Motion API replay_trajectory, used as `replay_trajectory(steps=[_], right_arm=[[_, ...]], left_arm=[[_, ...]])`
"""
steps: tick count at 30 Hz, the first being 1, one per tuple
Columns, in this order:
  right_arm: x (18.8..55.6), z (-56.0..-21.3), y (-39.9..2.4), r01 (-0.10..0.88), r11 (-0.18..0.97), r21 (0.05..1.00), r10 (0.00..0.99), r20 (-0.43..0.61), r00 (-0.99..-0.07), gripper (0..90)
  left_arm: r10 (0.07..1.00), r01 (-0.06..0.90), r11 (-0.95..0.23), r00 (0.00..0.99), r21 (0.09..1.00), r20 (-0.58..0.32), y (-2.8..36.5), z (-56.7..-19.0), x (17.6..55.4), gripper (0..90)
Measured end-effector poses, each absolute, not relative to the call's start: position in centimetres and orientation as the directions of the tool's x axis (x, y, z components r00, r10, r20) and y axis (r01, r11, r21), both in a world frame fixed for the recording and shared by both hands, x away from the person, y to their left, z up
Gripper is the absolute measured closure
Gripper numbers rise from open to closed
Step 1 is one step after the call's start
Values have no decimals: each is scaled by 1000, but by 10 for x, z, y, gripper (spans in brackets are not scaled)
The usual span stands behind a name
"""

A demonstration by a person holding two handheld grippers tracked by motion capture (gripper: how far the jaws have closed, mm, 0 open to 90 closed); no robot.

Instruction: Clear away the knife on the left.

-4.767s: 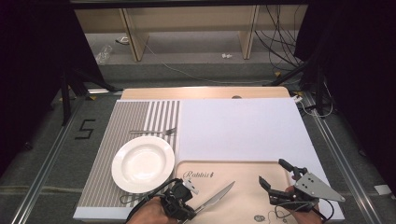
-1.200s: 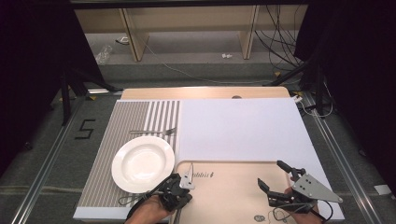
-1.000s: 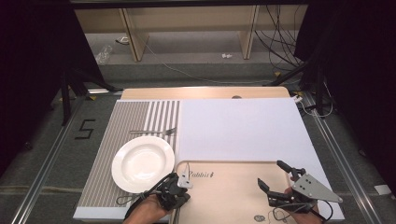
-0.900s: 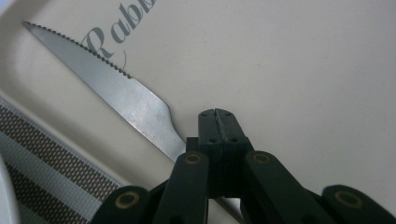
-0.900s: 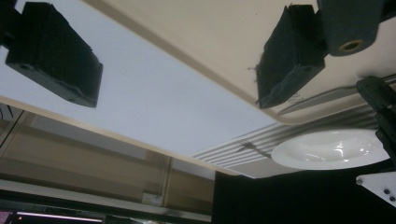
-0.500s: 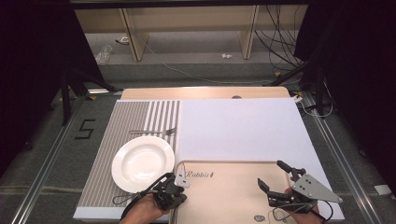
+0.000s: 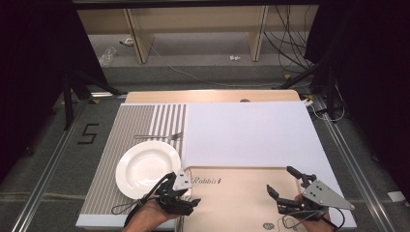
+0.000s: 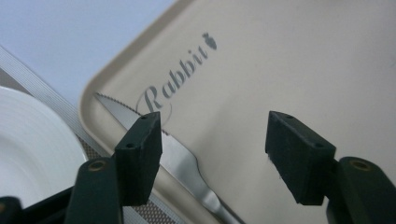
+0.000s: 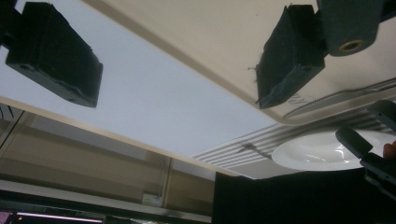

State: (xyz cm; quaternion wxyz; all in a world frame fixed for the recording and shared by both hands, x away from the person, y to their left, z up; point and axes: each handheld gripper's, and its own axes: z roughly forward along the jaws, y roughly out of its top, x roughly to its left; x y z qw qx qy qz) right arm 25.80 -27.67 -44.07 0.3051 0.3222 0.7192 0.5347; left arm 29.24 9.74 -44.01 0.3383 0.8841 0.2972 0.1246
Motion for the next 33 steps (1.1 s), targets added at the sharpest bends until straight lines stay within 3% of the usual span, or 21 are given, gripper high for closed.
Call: replay_trajectory(steps=[6, 17, 33], right_arm=[[258, -441, -277, 138, 220, 966, 789, -93, -607, 157], [259, -441, -279, 144, 204, 968, 791, -76, -607, 156], [260, -442, -285, 156, 182, 971, 799, -53, -599, 156]], left_arm=[[649, 446, -510, 761, 736, -12, 106, -433, 295, 274], [695, 463, -436, 718, 772, -38, 119, -422, 303, 190], [738, 451, -400, 675, 798, -12, 136, -407, 317, 170]])
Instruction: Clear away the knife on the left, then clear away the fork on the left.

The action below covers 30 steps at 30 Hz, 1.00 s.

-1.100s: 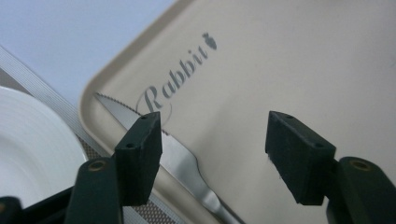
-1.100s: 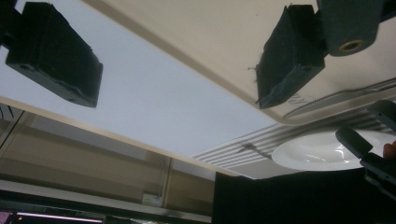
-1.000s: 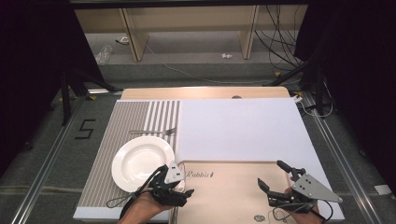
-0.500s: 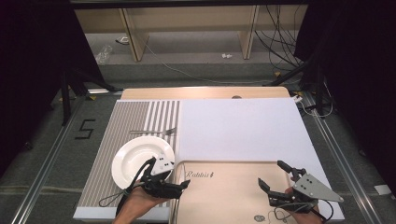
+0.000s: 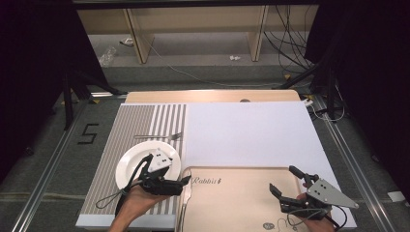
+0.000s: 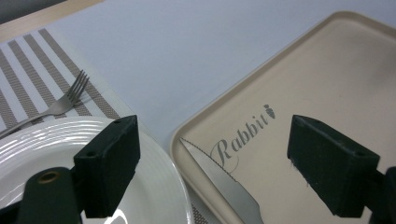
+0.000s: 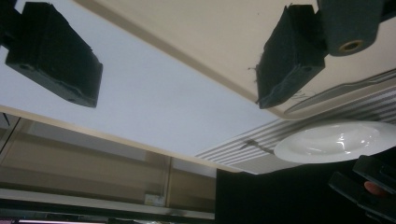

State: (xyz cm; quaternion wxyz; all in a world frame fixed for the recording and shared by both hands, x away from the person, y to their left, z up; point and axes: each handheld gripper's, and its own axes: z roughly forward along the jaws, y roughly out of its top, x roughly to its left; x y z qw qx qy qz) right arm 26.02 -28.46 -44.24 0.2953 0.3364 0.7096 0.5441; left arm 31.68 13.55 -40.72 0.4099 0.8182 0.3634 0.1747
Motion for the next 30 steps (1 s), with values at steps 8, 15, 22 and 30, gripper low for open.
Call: replay_trajectory(steps=[8, 15, 22, 30], right_arm=[[258, -442, -284, 157, 183, 971, 801, -54, -596, 156], [259, -443, -284, 157, 185, 970, 802, -57, -595, 156], [257, -442, -285, 156, 187, 970, 805, -61, -590, 156], [259, -444, -285, 168, 187, 968, 813, -57, -579, 156]], left_arm=[[757, 455, -382, 653, 804, -10, 145, -403, 321, 169], [762, 457, -386, 648, 802, -2, 149, -401, 324, 169], [771, 457, -392, 637, 798, 14, 153, -400, 329, 171], [778, 457, -412, 627, 788, 43, 161, -396, 342, 178]])
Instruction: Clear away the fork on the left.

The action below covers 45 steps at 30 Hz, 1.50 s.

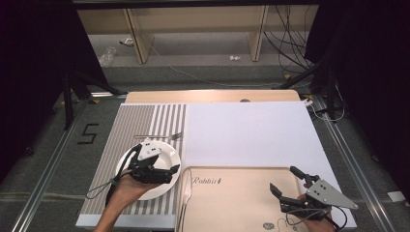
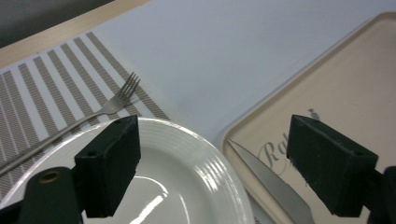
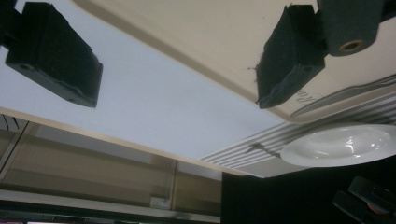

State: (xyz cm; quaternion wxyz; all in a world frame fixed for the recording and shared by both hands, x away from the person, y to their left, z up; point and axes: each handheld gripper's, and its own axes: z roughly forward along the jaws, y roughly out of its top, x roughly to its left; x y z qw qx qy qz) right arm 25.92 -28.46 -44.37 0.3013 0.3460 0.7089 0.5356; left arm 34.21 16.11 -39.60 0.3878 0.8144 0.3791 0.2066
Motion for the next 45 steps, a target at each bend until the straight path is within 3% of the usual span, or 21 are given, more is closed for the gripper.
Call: replay_trajectory(steps=[12, 16, 24, 45], right_arm=[[259, -444, -284, 167, 183, 969, 814, -54, -578, 156], [259, -444, -284, 172, 184, 968, 817, -53, -575, 156], [259, -444, -284, 173, 184, 968, 814, -51, -578, 156], [259, -444, -283, 169, 183, 969, 810, -51, -584, 157]], left_arm=[[795, 478, -459, 597, 749, 105, 174, -389, 378, 183], [805, 516, -444, 589, 732, 72, 182, -388, 395, 182], [810, 557, -485, 576, 674, 108, 189, -388, 419, 195], [795, 619, -569, 583, 541, 168, 203, -409, 488, 213]])
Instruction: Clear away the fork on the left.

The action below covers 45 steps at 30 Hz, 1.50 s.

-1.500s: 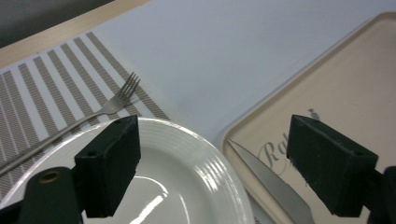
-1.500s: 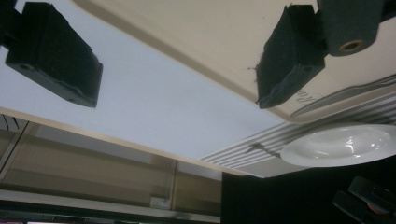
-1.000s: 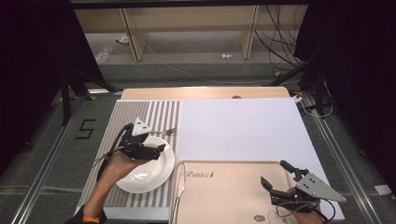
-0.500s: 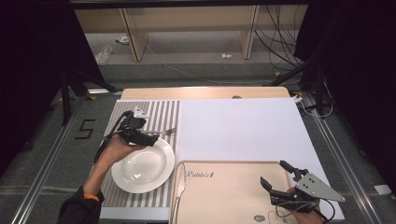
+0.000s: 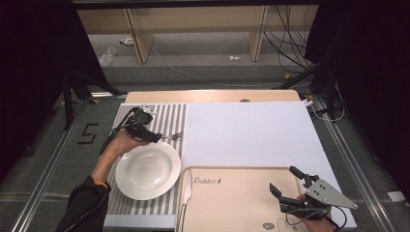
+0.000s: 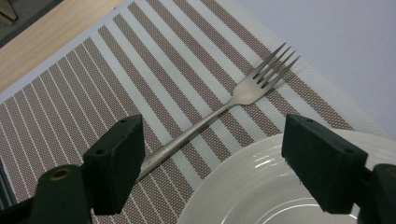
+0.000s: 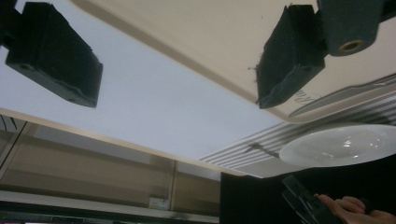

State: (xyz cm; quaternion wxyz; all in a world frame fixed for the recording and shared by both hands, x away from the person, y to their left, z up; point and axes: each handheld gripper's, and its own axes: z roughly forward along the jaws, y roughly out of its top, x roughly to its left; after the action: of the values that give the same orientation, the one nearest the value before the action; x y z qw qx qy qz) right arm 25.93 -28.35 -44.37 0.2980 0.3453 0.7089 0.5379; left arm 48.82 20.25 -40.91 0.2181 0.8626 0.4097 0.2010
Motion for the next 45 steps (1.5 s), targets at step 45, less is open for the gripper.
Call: replay_trajectory(steps=[45], right_arm=[[262, -445, -283, 172, 189, 967, 802, -51, -595, 157]], left_arm=[[716, 657, -675, 693, 336, 84, 203, -454, 545, 440]])
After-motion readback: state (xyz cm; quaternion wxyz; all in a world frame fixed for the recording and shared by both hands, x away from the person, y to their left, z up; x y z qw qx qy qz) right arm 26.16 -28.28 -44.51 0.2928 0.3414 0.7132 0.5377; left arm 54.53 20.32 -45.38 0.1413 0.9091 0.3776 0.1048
